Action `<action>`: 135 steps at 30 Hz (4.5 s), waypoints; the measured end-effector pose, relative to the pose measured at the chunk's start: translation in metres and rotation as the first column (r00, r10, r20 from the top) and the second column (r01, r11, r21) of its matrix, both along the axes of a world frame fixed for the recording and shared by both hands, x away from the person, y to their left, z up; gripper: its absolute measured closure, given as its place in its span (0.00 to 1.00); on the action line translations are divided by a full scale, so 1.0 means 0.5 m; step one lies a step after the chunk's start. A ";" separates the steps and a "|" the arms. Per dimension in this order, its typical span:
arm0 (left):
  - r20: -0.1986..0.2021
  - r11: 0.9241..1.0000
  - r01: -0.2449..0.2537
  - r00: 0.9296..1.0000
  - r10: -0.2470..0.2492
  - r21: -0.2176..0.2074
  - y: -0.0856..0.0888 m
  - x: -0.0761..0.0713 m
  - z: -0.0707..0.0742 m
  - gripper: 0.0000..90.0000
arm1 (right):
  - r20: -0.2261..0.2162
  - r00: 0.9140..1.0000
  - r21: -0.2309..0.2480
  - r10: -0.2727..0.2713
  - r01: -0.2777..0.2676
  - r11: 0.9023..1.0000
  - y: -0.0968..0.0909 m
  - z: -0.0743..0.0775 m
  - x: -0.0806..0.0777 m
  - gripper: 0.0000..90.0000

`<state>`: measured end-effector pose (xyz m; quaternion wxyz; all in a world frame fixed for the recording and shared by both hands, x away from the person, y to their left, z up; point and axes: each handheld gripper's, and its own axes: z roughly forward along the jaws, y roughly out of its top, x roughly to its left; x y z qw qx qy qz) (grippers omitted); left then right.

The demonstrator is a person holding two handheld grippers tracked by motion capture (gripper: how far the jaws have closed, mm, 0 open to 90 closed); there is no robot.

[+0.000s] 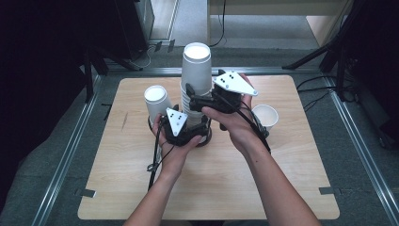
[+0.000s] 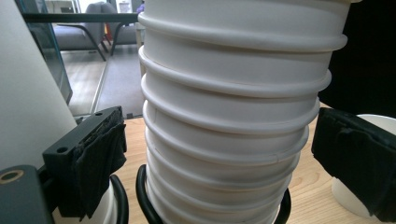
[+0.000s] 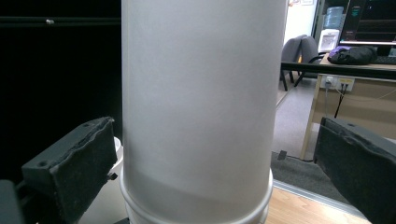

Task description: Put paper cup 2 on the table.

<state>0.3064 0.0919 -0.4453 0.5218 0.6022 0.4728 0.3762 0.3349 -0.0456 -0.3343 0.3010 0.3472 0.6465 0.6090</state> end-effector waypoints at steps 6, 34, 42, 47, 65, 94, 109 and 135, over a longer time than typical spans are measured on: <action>0.002 1.000 0.011 1.000 -0.011 -0.011 -0.002 0.003 0.001 0.07 | -0.017 1.000 -0.001 0.008 -0.008 1.000 0.010 -0.004 0.008 0.00; 0.013 1.000 0.025 1.000 -0.025 -0.002 -0.003 0.006 0.006 0.10 | -0.062 0.998 0.055 0.029 -0.026 0.998 0.041 -0.015 0.048 0.13; 0.013 1.000 0.021 1.000 -0.021 -0.001 -0.004 0.006 0.007 0.10 | -0.059 0.998 0.045 0.012 -0.010 0.999 0.043 -0.012 0.046 0.13; 0.013 1.000 0.022 1.000 -0.022 -0.001 -0.004 0.006 0.006 0.10 | -0.043 0.999 0.066 0.003 0.000 0.998 0.044 -0.001 0.046 0.13; 0.023 0.999 0.037 0.999 -0.037 0.000 0.001 0.005 0.005 0.11 | -0.035 0.999 0.047 -0.002 0.004 0.999 0.042 0.003 0.038 0.15; 0.098 0.997 0.060 0.994 -0.056 -0.040 0.020 -0.009 0.047 0.08 | -0.046 0.998 0.058 0.031 -0.028 0.998 0.022 0.018 0.037 0.08; 0.143 0.997 0.075 0.987 -0.070 -0.026 0.003 0.001 0.100 0.08 | -0.073 0.996 0.054 0.043 -0.039 0.998 0.011 0.023 0.036 0.05; 0.110 0.994 0.097 0.990 -0.091 -0.047 0.011 0.016 0.108 0.10 | -0.071 0.997 0.025 0.040 -0.038 0.999 0.031 0.032 0.040 0.15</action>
